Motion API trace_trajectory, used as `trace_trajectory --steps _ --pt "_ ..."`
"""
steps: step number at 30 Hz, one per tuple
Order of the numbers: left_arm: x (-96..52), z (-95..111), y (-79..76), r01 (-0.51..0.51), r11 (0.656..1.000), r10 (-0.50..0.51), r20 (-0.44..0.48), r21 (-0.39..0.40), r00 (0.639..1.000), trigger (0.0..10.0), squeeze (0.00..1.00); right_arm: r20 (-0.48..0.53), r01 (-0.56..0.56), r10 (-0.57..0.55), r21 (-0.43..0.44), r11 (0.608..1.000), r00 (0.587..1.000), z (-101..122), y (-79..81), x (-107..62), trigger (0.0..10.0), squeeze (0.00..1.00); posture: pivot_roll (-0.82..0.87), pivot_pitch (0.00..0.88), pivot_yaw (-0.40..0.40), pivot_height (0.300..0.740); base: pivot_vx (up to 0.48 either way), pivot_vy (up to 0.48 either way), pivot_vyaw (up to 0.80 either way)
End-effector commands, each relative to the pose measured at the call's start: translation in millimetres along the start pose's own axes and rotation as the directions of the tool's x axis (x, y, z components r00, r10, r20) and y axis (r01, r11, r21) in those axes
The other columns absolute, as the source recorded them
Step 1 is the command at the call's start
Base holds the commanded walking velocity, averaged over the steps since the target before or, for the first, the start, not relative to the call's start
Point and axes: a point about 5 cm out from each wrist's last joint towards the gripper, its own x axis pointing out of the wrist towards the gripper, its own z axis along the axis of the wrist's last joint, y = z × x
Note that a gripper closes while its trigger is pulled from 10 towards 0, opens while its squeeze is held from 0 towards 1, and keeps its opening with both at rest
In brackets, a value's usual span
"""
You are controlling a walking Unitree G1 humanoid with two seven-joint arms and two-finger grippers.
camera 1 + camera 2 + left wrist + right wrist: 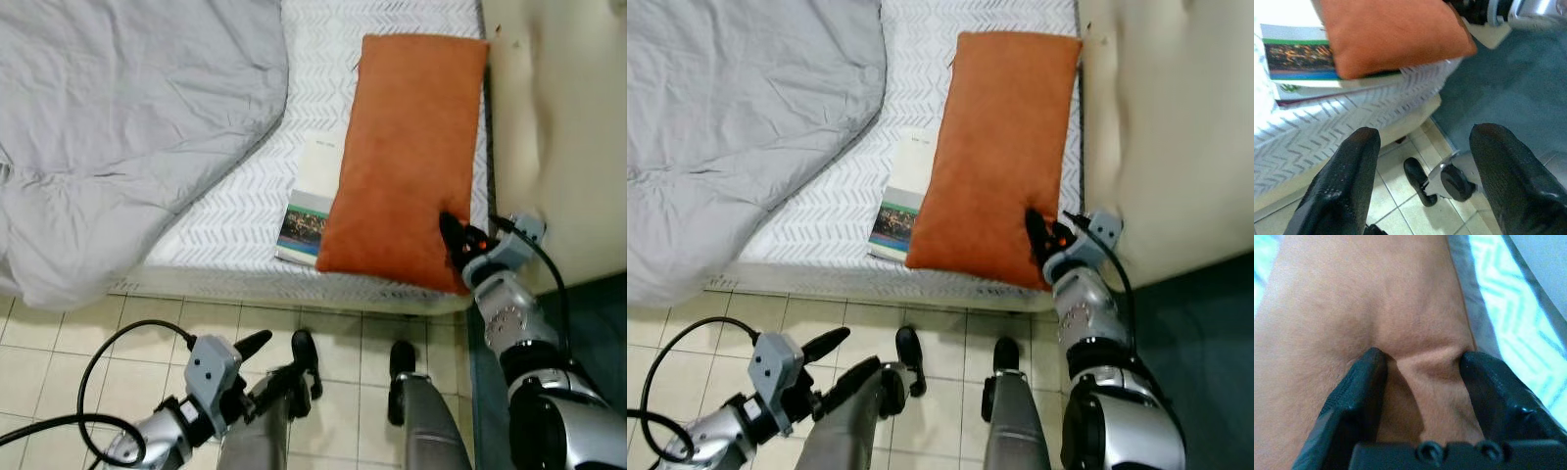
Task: Clean up the room
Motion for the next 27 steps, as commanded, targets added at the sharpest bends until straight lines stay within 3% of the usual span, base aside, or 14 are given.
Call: trace_trajectory --steps 1,11,16,17,27 --pt "-11.6 -8 -9.2 -0.018 1.0 0.017 -0.049 -0.024 0.999 10.0 0.0 0.01 0.005 -0.006 0.068 0.998 1.0 3 -12.3 -5.7 10.0 0.0 -0.03 0.583 0.067 0.74 0.0 0.0 0.0" --pt "-20.5 -9 -15.3 -0.062 0.998 0.059 -0.09 -0.025 0.994 10.0 0.0 -0.018 0.0 0.004 0.199 0.98 1.0 -2 -18.0 -6.8 10.0 0.0 -0.02 0.576 0.072 0.74 0.0 0.0 0.0" --pt "-20.7 -7 -14.6 -0.071 0.997 0.069 -0.094 -0.025 0.993 10.0 0.0 -0.05 0.002 0.008 0.211 0.977 0.999 -10 -16.3 -7.1 10.0 0.0 -0.02 0.577 0.075 0.74 0.0 0.0 0.0" --pt "-21.0 -6 -14.2 -0.075 0.997 0.073 -0.096 -0.017 0.993 10.0 0.0 -0.113 0.003 0.019 0.198 0.98 0.993 -23 -11.2 -7.4 0.0 0.0 -0.01 0.579 0.08 0.74 0.0 0.0 0.0" --pt "-20.5 -4 -11.2 -0.097 0.995 0.096 -0.102 -0.006 0.99 10.0 0.0 -0.169 0.001 0.037 0.223 0.975 0.985 -37 -3.3 -7.5 0.0 0.0 -0.01 0.58 0.077 0.74 0.0 0.0 0.0"
